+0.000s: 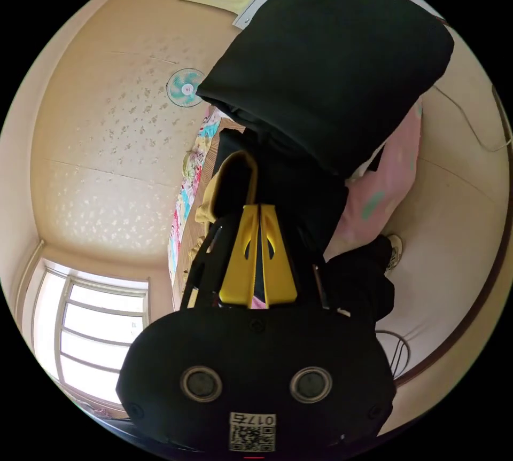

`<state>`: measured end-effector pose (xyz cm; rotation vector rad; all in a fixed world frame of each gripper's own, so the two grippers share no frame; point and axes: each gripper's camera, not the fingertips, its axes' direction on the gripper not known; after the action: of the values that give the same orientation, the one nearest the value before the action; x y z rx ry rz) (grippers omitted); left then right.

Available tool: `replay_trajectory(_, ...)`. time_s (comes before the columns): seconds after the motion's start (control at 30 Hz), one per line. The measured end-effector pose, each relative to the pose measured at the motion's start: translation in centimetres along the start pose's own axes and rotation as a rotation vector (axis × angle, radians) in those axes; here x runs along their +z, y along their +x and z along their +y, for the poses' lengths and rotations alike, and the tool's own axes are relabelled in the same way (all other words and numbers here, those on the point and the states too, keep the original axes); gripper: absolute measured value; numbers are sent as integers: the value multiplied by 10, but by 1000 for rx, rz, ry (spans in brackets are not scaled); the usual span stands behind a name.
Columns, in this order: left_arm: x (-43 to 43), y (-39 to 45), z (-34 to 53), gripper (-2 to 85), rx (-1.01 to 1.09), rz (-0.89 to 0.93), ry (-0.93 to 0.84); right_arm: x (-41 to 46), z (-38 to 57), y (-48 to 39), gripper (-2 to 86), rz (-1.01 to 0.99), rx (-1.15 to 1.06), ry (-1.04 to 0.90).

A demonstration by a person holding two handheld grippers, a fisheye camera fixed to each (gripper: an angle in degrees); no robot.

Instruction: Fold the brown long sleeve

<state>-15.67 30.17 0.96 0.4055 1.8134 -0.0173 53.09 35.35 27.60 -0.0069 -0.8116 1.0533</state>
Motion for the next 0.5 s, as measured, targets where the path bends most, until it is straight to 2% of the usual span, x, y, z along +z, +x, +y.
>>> replay_trajectory(0.27,8,19,12,85,22,-3,-7,4,16,-22,7,39,-45,-62)
replay_trajectory(0.5,-2,15,27,86,0,10,30,-3,41,-58,33,230,-273,13)
